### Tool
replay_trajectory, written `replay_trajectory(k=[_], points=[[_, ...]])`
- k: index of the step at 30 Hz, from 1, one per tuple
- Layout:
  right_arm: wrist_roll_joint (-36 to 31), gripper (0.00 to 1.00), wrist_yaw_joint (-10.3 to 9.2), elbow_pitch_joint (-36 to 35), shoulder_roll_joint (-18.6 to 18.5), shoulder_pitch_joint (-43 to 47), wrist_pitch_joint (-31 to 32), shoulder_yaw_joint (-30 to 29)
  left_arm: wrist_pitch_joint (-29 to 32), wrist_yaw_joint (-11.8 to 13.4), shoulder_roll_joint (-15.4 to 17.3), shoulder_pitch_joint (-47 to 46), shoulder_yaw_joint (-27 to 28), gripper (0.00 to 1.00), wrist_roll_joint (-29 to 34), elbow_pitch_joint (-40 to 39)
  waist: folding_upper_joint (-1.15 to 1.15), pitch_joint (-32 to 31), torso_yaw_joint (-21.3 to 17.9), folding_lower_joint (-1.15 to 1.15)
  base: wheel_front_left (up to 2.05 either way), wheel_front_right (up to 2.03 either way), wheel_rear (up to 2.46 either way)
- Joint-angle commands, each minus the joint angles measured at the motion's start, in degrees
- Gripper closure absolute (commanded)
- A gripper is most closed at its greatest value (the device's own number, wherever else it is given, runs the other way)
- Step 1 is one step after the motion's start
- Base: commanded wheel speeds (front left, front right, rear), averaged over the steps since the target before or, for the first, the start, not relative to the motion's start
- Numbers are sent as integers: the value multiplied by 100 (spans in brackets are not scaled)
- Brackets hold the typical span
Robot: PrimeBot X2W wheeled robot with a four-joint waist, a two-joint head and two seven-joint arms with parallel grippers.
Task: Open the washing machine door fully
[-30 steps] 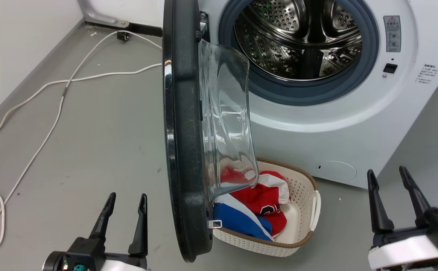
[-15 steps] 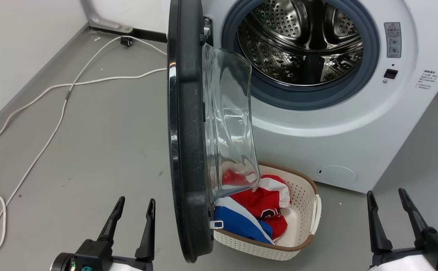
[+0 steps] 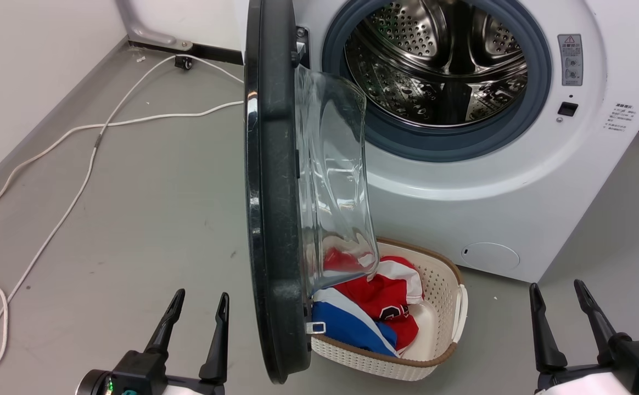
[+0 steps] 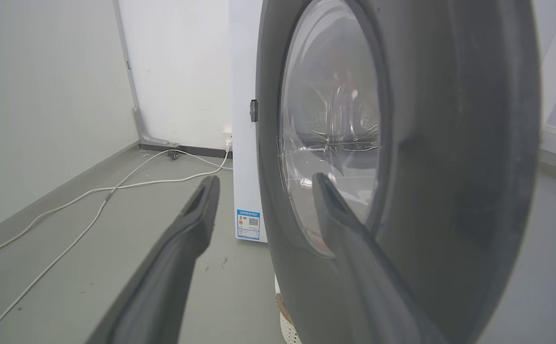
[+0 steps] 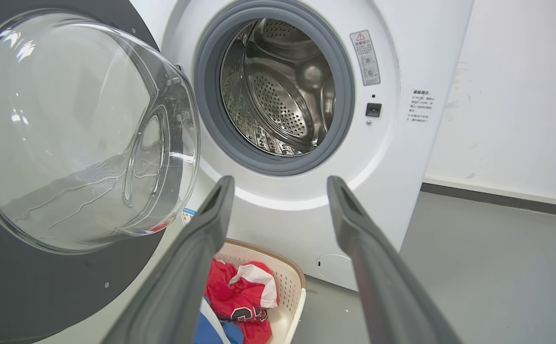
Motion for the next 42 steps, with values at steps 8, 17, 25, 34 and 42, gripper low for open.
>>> replay_trajectory(k=[8,17,25,34,42], points=[[-4,0,-4,-26,20,-98,-17,-43,-16,-11,-5,6,37,0,13,-46,0,47,-2,0,0,0,0],[19,0,-4,3,20,-76,-17,-117,-16,119,-5,-148,318,100,-252,-693,0,-14,32,0,0,0,0],[39,0,-4,33,19,-104,-17,-132,-16,241,-4,-733,568,100,-601,-1855,0,-85,80,0,0,0,0],[53,0,-4,49,19,-138,-17,-122,-15,270,-5,-1274,-77,100,-367,-2523,0,-128,62,0,0,0,0],[112,0,-4,59,18,-113,-16,-139,-15,46,26,-968,-1179,100,-117,-1970,0,-130,27,0,0,0,0]])
